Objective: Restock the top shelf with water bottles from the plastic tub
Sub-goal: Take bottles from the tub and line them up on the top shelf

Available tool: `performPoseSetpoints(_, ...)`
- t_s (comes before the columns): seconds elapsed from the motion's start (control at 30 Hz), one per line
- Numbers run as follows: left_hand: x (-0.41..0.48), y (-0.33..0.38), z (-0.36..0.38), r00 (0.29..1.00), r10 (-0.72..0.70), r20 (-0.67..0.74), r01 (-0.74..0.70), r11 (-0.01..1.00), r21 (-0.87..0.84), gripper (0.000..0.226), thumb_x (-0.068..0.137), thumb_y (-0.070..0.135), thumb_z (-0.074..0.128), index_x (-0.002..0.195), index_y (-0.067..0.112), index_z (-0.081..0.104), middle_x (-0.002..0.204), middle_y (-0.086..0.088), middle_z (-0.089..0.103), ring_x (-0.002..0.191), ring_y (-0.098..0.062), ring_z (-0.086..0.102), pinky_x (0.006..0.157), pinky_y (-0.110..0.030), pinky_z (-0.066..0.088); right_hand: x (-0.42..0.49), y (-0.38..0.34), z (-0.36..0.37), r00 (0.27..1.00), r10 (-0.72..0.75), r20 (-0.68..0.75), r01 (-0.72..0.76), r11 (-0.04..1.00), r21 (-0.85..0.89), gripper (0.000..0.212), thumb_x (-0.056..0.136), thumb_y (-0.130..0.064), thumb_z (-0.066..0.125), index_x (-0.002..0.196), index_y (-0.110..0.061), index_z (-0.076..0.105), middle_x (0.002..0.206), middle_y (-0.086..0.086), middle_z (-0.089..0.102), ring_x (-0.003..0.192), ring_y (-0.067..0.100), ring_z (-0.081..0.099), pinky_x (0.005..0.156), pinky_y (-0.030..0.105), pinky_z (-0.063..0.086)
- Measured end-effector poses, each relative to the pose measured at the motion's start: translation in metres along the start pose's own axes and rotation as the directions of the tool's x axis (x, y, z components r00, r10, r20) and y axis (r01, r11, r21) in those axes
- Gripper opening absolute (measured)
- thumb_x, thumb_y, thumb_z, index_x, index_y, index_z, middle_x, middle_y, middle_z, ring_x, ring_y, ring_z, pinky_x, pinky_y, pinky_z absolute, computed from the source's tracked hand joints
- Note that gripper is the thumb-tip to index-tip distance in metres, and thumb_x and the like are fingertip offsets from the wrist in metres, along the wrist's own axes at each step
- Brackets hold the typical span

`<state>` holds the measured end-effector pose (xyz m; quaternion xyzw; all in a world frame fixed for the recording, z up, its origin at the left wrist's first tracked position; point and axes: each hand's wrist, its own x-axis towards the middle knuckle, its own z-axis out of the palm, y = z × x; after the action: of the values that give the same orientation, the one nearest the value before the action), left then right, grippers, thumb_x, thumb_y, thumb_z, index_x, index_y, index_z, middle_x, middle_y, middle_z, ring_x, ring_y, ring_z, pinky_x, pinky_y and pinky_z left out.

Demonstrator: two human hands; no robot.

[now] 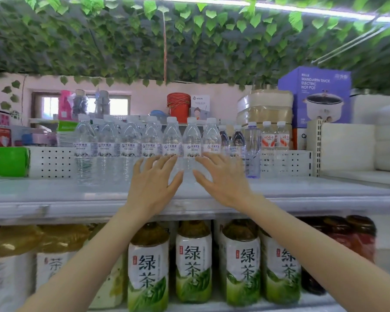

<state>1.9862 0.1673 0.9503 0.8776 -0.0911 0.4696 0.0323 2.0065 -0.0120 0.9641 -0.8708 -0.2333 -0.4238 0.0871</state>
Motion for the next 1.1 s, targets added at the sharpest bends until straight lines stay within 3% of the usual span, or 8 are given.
performPoseSetpoints(0.17, -0.035, -0.015, -0.025, 0.997, 0.015, 0.071, -0.017, 1.0, 0.02, 0.087, 0.077, 0.061, -0.007, 0.145, 0.025, 0.032, 0.147, 0.004, 0.039, 0.137, -0.02, 0.029, 0.111, -0.041, 0.013, -0.029, -0.042, -0.008, 0.987, 0.099, 0.125, -0.1, 0.995, -0.004, 0.051, 0.097, -0.053, 0.028, 0.144, -0.033, 0.031, 0.154, -0.008, 0.025, 0.141, 0.021, 0.022, 0.113, 0.055, 0.014)
performPoseSetpoints(0.3, -0.057, -0.033, -0.047, 0.998, 0.018, 0.066, -0.018, 1.0, 0.002, 0.085, 0.078, 0.062, -0.004, 0.144, 0.024, 0.034, 0.145, 0.001, 0.043, 0.136, -0.022, 0.032, 0.11, -0.042, 0.016, -0.047, -0.074, -0.016, 0.987, 0.121, 0.108, -0.117, 0.992, -0.045, 0.05, 0.098, -0.051, 0.028, 0.143, -0.032, 0.032, 0.154, -0.007, 0.026, 0.139, 0.022, 0.025, 0.111, 0.052, 0.015)
performPoseSetpoints(0.43, -0.073, -0.041, -0.064, 0.996, 0.036, 0.078, -0.035, 0.999, -0.019, 0.084, 0.08, 0.061, -0.003, 0.145, 0.023, 0.034, 0.143, 0.001, 0.044, 0.134, -0.022, 0.033, 0.11, -0.042, 0.016, -0.06, -0.093, -0.028, 0.982, 0.151, 0.115, -0.144, 0.987, -0.066, 0.058, 0.093, -0.056, 0.017, 0.144, -0.032, 0.031, 0.155, -0.006, 0.023, 0.14, 0.023, 0.023, 0.111, 0.052, 0.016)
performPoseSetpoints(0.6, -0.088, -0.041, -0.077, 0.994, 0.042, 0.098, -0.039, 0.999, -0.031, 0.084, 0.079, 0.06, -0.003, 0.145, 0.022, 0.033, 0.144, 0.001, 0.044, 0.134, -0.022, 0.034, 0.11, -0.042, 0.018, -0.076, -0.099, -0.041, 0.972, 0.183, 0.147, -0.168, 0.98, -0.108, 0.051, 0.099, -0.051, 0.025, 0.145, -0.03, 0.029, 0.157, -0.006, 0.017, 0.144, 0.022, 0.015, 0.112, 0.054, 0.013)
performPoseSetpoints(0.77, -0.109, -0.027, -0.079, 0.99, 0.055, 0.127, -0.049, 0.998, -0.048, 0.084, 0.08, 0.06, -0.004, 0.145, 0.023, 0.032, 0.145, 0.002, 0.043, 0.134, -0.02, 0.033, 0.11, -0.041, 0.019, -0.102, -0.096, -0.05, 0.97, 0.179, 0.167, -0.159, 0.979, -0.128, 0.076, 0.084, -0.067, 0.004, 0.142, -0.029, 0.034, 0.156, -0.004, 0.022, 0.144, 0.023, 0.018, 0.112, 0.058, 0.013)
performPoseSetpoints(0.9, -0.124, -0.015, -0.082, 0.992, 0.036, 0.125, -0.029, 0.998, -0.059, 0.081, 0.082, 0.059, 0.001, 0.143, 0.021, 0.036, 0.142, 0.0, 0.047, 0.132, -0.023, 0.036, 0.109, -0.042, 0.022, -0.121, -0.087, -0.05, 0.968, 0.158, 0.194, -0.126, 0.978, -0.164, 0.05, 0.098, -0.051, 0.025, 0.141, -0.029, 0.035, 0.154, -0.005, 0.026, 0.141, 0.019, 0.021, 0.113, 0.053, 0.014)
performPoseSetpoints(1.1, -0.168, 0.0, -0.069, 0.969, 0.012, 0.247, -0.005, 1.0, -0.03, 0.084, 0.079, 0.058, -0.004, 0.145, 0.022, 0.032, 0.147, 0.002, 0.04, 0.136, -0.018, 0.03, 0.108, -0.039, 0.016, -0.159, -0.088, -0.03, 0.963, 0.104, 0.247, -0.081, 0.991, -0.102, 0.047, 0.099, -0.047, 0.029, 0.14, -0.027, 0.041, 0.149, -0.005, 0.036, 0.137, 0.019, 0.031, 0.113, 0.049, 0.016)
